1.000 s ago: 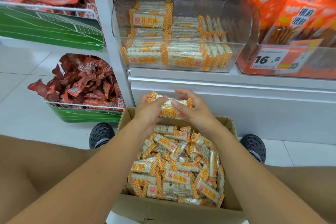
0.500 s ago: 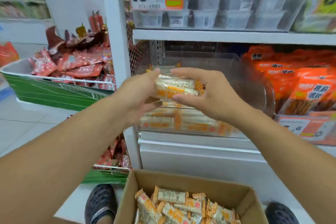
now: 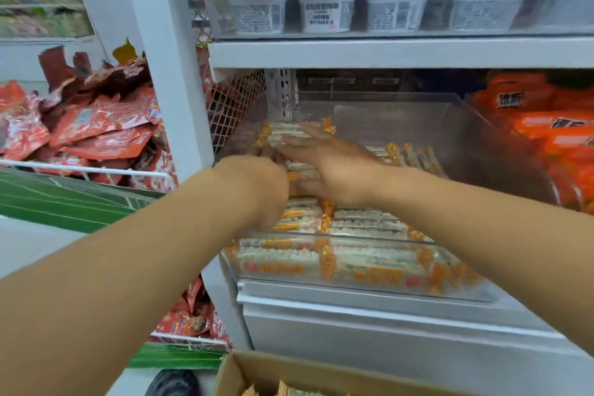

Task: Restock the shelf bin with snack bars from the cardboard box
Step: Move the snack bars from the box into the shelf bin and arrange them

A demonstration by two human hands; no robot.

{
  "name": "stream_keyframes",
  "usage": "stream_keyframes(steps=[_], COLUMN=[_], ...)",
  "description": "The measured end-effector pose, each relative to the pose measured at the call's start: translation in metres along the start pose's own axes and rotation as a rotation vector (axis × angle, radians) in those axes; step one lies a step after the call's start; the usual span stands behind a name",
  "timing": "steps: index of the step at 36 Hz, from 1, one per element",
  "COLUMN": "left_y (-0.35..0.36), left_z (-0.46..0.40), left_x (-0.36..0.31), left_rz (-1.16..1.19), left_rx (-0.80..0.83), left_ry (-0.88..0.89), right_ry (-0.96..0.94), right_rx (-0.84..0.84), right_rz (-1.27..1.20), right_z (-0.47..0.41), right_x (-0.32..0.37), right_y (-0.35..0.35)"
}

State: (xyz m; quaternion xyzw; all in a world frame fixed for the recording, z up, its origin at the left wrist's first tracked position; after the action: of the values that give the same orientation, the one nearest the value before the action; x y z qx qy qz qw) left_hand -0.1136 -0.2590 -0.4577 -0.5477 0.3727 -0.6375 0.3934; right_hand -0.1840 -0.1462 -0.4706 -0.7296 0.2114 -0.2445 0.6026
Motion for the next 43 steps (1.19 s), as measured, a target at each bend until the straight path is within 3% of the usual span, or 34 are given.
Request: stream_keyframes(steps=[4, 9, 17, 24, 27, 33, 39, 43], left_y=[0.001, 0.002, 0.016, 0.011, 0.008, 0.005, 0.003, 0.001], left_z=[-0.005, -0.001, -0.005, -0.008, -0.007, -0.007, -0.006, -0.003], left_x=[-0.006, -0.006, 0.005, -0.001, -0.002, -0.001, 0.0, 0.001], left_rz=[-0.005, 0.016, 0.147, 0.197, 0.206, 0.175, 0.017, 0.056], left_rx=[0.116, -0.033, -0.072, 0.04, 0.055, 0.048, 0.02, -0.024], left_ry=[-0.02, -0.018, 0.027, -0.026, -0.037, -0.044, -0.025, -0.004], right_ry=[0.0, 0.02, 0.052, 0.347, 0.387, 0.423, 0.377, 0.381], right_rx=[0.147, 0.221, 0.15, 0.098, 0.105, -0.022, 0.104, 0.133], right_rz=[0.077, 0.011, -0.143, -0.447, -0.545, -0.515, -0.5, -0.521], right_z=[0.004, 0.008, 0.011, 0.006, 0.005, 0.01, 0.016, 0.023], right_x=[-0.006, -0.015, -0.013, -0.024, -0.028, -0.025, -0.012, -0.02], right_y=[0.004, 0.002, 0.005, 0.005, 0.007, 0.0, 0.008, -0.005])
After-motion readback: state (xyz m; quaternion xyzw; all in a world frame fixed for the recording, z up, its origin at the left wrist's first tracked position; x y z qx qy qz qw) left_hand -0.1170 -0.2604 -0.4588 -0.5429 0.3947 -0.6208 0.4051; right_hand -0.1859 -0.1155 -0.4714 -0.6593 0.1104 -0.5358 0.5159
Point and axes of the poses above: each hand's wrist, its own z-axis away from the middle knuckle, its own y-axis out of the palm, x = y × z, the point moved 3 cm from there along -z, towards the middle knuckle, and after that the axes turned 3 degrees about -x, right-handed, at the moved point
